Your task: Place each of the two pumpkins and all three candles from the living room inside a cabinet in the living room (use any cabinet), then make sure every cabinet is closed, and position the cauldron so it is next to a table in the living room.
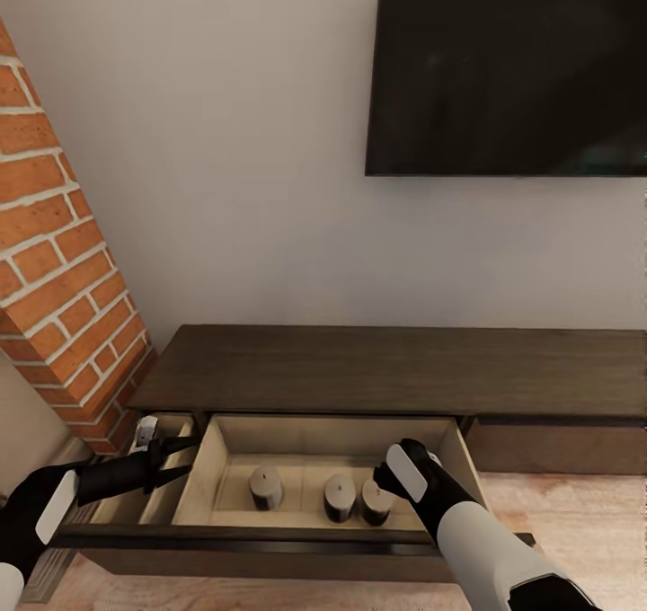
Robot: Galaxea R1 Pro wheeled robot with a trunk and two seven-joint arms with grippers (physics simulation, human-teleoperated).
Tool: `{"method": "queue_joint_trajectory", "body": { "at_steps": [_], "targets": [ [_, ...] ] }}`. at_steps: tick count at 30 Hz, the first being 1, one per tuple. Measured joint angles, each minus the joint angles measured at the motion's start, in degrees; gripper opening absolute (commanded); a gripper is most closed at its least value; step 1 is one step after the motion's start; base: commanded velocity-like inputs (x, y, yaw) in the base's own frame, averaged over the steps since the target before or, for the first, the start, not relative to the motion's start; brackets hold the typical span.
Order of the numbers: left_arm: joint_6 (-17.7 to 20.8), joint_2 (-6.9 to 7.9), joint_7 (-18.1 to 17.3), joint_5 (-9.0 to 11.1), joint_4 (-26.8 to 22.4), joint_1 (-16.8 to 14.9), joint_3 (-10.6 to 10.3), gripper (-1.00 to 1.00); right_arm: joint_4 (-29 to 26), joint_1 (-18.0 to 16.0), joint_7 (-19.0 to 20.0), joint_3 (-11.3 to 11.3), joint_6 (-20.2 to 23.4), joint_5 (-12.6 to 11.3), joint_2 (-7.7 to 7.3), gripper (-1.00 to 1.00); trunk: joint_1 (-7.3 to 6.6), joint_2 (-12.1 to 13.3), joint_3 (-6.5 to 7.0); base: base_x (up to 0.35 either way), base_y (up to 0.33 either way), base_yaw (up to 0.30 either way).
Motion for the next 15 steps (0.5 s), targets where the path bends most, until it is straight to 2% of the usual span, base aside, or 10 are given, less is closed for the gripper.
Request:
{"method": "queue_joint_trajectory", "body": {
  "at_steps": [15],
  "targets": [
    [0.00, 0.00, 0.17, -0.13, 0.00, 0.00, 0.00, 1.00, 0.00, 0.00, -0.01, -0.08, -0.03, 0.01, 0.59, 1.00, -3.29, 6.02, 2.69, -0.013, 0.000, 0.000]
  ]
}}
